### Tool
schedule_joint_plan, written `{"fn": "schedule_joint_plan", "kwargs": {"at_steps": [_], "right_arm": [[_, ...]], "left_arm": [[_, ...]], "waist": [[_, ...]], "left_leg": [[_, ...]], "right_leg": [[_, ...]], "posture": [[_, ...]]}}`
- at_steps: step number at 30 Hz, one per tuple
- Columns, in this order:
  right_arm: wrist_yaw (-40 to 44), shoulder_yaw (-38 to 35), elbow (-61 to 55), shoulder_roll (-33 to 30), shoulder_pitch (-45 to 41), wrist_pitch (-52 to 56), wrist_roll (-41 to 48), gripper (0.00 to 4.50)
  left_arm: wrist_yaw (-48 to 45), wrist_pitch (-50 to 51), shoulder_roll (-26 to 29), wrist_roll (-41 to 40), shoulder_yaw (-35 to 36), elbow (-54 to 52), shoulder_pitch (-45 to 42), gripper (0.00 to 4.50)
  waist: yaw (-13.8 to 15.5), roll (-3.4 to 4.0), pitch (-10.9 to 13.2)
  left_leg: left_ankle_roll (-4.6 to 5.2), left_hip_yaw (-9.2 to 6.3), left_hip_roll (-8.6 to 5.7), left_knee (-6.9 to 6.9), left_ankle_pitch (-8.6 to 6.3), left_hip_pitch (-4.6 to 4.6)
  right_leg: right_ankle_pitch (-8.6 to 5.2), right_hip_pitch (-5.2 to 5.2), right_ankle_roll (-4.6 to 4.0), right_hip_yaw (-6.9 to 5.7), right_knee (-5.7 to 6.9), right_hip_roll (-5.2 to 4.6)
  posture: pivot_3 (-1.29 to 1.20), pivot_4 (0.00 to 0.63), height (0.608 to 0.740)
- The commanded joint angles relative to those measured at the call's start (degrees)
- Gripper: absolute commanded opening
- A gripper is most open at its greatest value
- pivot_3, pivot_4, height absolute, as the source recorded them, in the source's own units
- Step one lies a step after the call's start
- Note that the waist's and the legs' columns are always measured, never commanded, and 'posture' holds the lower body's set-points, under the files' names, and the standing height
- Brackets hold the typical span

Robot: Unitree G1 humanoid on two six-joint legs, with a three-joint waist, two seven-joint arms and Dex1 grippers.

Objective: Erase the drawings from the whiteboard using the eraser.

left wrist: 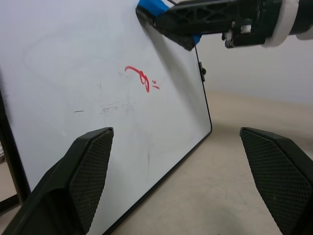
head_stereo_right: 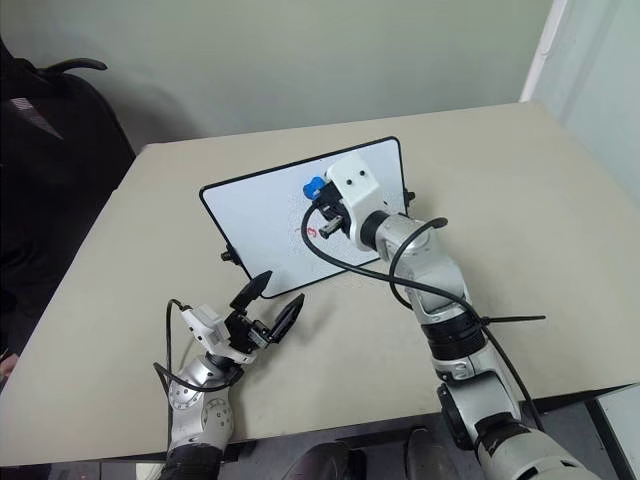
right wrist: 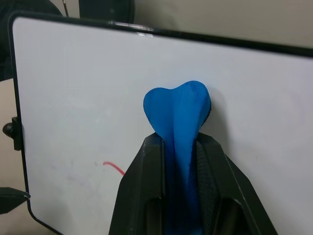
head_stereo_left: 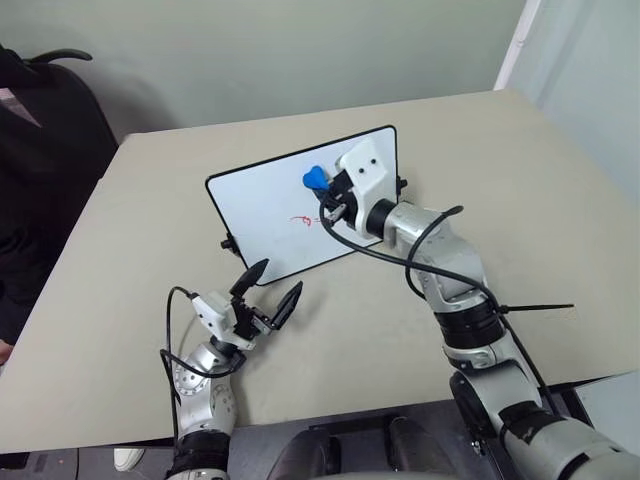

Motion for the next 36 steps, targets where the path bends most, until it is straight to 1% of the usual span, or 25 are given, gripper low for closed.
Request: {"fn": "schedule_joint_plan", "kwargs": {"at_steps": [1,5,9,18,22,27,33,36], "right_arm": [[0.3,2.9,1.9,-0.7,3.1,-1.1,-1.3,0.5],[0.6,5.8,3.5,-1.7,6.8,-2.4,-2.7,0.5],[0.5,6.4,3.3,-1.7,7.1,-2.5,-3.1,0.5],[-0.3,2.7,-0.7,0.5,-0.5,-1.1,-0.9,0.5],[0.0,2.5,-2.2,0.5,-1.0,-0.5,-0.7,0.5],[0.4,3.0,-3.2,0.4,-0.1,0.0,-0.4,0.5],[1.2,7.3,1.8,-1.4,5.5,-3.6,-3.1,0.5],[0.6,7.9,2.6,-1.4,7.0,-4.8,-3.6,0.5]], "left_arm": [[0.1,-0.4,-2.3,-1.5,-1.5,2.6,2.0,4.5],[0.2,-0.3,-2.1,-1.7,-1.5,1.8,2.7,4.5],[0.2,0.0,-2.0,-1.9,-1.5,1.1,3.1,4.5],[0.0,0.5,-2.0,-2.2,-1.7,0.6,3.5,4.5],[0.0,0.5,-2.1,-2.0,-1.7,0.9,3.4,4.5],[0.1,0.4,-2.1,-1.8,-1.6,1.5,3.0,4.5],[0.1,0.3,-2.4,-1.6,-1.9,1.8,2.9,4.5],[0.3,0.1,-2.6,-1.5,-1.9,1.6,3.0,4.5]], "waist": [[0.0,0.0,0.0],[0.0,-0.01,0.0],[-0.1,-0.01,0.0],[-0.3,0.0,0.0],[-0.3,0.01,0.0],[-0.3,0.05,0.0],[-0.3,0.03,0.0],[-0.3,0.03,0.0]], "left_leg": [[0.0,0.0,-0.01,0.0,0.0,-0.01],[0.0,0.01,-0.01,0.02,0.0,0.0],[0.0,0.01,-0.01,0.01,0.0,-0.06],[0.0,0.02,0.0,-0.03,-0.01,-0.05],[0.04,0.03,0.0,0.0,-0.03,-0.03],[0.04,0.02,0.0,-0.04,-0.03,-0.03],[0.05,0.02,0.0,0.0,-0.03,0.04],[0.04,0.03,-0.01,0.03,-0.03,0.03]], "right_leg": [[0.01,0.0,0.02,0.0,0.0,0.0],[0.05,0.02,0.09,0.02,0.0,0.0],[0.05,-0.02,0.12,0.03,-0.01,0.0],[0.01,-0.05,0.12,0.02,0.0,0.0],[-0.02,-0.04,0.08,0.02,-0.01,0.0],[-0.04,-0.05,0.05,0.0,0.0,-0.01],[-0.03,-0.01,0.06,0.0,-0.01,-0.02],[0.0,0.03,0.12,0.02,0.0,-0.03]], "posture": [[0.0,0.15,0.74],[0.0,0.15,0.74],[0.0,0.15,0.74],[0.0,0.15,0.74],[0.0,0.15,0.74],[0.0,0.15,0.74],[0.0,0.15,0.74],[0.0,0.15,0.74]]}}
